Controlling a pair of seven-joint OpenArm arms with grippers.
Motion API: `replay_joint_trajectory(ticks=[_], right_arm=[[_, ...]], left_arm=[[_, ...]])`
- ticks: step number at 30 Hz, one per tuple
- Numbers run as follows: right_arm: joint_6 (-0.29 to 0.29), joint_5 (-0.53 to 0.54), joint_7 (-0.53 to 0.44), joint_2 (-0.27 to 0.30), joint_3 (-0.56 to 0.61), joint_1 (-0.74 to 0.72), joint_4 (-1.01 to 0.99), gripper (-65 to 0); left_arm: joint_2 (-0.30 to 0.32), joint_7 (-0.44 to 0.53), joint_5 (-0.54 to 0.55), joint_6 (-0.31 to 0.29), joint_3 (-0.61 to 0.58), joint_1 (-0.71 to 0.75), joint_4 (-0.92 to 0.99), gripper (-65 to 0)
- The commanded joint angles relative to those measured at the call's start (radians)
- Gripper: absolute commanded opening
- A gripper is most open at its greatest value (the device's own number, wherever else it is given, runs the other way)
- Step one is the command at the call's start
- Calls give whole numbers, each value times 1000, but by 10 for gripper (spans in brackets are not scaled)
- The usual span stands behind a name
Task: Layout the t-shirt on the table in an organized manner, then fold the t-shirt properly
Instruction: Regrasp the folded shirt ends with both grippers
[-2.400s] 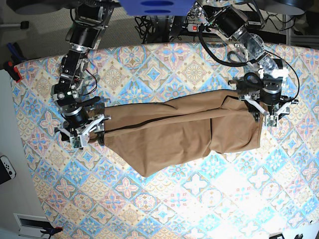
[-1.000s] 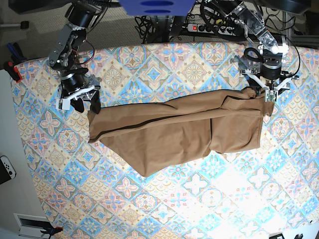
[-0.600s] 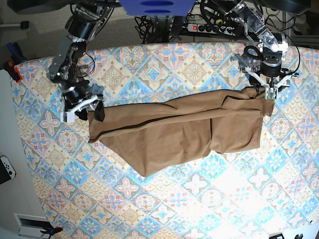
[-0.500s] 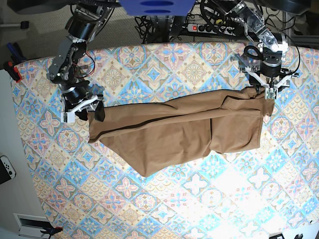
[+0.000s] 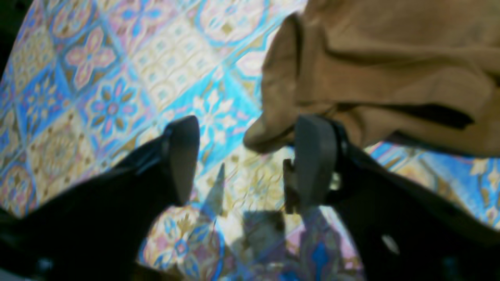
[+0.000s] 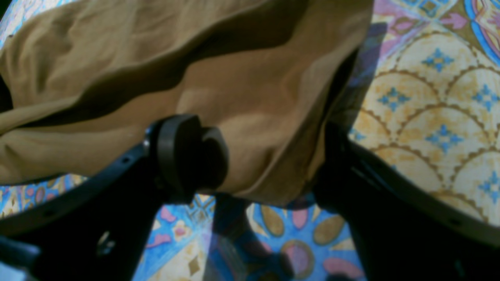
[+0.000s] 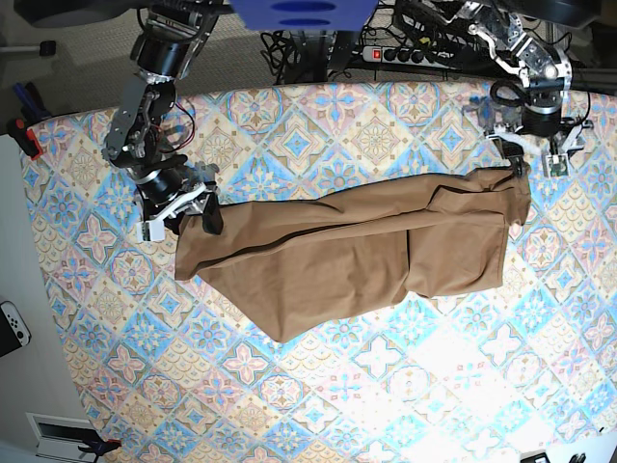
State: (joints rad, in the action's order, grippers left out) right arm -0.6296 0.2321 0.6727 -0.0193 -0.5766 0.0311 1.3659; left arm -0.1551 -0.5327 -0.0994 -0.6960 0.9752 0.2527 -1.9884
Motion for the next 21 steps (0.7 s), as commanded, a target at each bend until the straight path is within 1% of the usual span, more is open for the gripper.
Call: replay_joint_trajectory(ticks=[1, 3, 8, 11, 17, 21], right_arm=[[-2, 5, -5, 6, -3, -10, 11, -237], [-2, 5, -5, 6, -3, -10, 11, -237], [-2, 5, -3, 6, -1, -9, 11, -237], [-2, 3, -3, 6, -1, -1, 11, -237], [0, 3, -6, 6, 0, 20, 13, -237], [0, 3, -6, 6, -1, 23, 16, -237]], left_arm=[[1, 23, 20, -2, -5, 0, -13, -206], [13, 24, 19, -2, -9, 7, 16, -164], [99, 24, 16, -2, -63, 7, 90, -87], [136, 24, 20, -2, -72, 4, 123, -77], [177, 32, 25, -2, -77, 1, 205, -77], [208, 32, 19, -2, -72, -60, 272, -77]])
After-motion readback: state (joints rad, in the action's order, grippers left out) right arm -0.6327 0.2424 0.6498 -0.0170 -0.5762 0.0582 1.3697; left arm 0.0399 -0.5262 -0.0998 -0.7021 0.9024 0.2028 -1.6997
